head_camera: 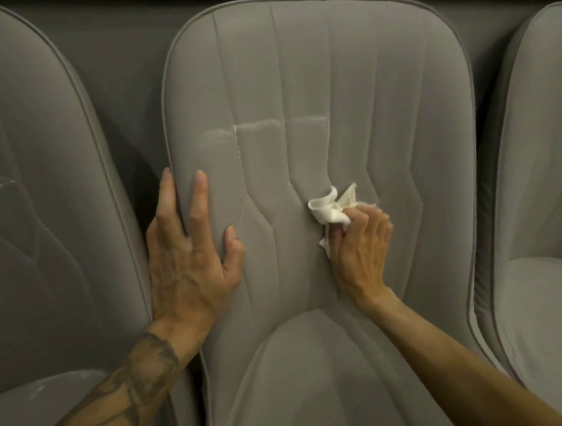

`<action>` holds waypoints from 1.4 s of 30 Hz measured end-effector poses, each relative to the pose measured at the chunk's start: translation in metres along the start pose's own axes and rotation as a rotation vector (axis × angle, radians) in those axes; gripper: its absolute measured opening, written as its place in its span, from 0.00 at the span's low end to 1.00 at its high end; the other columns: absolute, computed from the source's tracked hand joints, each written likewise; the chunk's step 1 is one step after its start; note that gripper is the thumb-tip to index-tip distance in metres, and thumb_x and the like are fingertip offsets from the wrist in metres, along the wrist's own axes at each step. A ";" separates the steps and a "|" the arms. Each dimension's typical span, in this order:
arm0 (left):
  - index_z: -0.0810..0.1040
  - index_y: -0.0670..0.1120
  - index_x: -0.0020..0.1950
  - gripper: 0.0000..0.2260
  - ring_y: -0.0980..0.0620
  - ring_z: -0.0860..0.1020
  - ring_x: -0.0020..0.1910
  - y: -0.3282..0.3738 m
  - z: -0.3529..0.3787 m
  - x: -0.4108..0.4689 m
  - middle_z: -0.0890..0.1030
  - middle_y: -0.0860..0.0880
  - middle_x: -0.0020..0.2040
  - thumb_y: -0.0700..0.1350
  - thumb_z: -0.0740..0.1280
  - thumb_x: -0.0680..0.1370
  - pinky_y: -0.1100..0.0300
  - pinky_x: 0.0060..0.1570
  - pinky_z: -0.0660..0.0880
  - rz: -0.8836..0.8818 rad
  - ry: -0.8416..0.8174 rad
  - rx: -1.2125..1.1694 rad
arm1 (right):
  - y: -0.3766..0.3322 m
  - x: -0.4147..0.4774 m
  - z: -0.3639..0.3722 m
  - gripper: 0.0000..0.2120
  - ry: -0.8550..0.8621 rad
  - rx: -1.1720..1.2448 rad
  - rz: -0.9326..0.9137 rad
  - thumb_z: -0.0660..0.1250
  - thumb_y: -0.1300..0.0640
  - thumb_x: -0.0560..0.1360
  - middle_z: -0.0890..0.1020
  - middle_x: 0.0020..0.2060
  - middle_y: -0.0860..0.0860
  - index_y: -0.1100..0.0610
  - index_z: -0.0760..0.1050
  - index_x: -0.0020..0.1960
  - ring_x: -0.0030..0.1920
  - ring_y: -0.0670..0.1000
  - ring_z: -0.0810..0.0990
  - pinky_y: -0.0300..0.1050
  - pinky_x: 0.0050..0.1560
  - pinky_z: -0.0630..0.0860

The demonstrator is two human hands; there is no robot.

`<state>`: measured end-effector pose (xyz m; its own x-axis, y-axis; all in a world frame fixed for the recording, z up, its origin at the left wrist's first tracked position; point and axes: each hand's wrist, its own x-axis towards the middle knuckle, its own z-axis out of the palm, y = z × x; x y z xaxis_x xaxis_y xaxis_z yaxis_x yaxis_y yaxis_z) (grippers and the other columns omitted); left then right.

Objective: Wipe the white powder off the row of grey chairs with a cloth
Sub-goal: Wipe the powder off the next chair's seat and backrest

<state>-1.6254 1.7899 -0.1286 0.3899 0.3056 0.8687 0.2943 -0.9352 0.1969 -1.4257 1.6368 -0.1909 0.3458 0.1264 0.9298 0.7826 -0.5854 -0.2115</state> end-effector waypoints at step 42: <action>0.59 0.42 0.83 0.32 0.33 0.68 0.70 -0.001 0.002 0.000 0.61 0.31 0.79 0.50 0.63 0.80 0.44 0.67 0.68 -0.005 0.000 -0.029 | -0.025 0.155 -0.015 0.22 0.067 0.284 -0.061 0.62 0.50 0.82 0.70 0.56 0.59 0.56 0.59 0.70 0.55 0.57 0.72 0.54 0.57 0.71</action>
<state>-1.6240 1.7911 -0.1292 0.3883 0.3099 0.8679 0.2708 -0.9386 0.2140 -1.3995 1.6587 -0.0366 0.2664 0.0957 0.9591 0.9176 -0.3298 -0.2219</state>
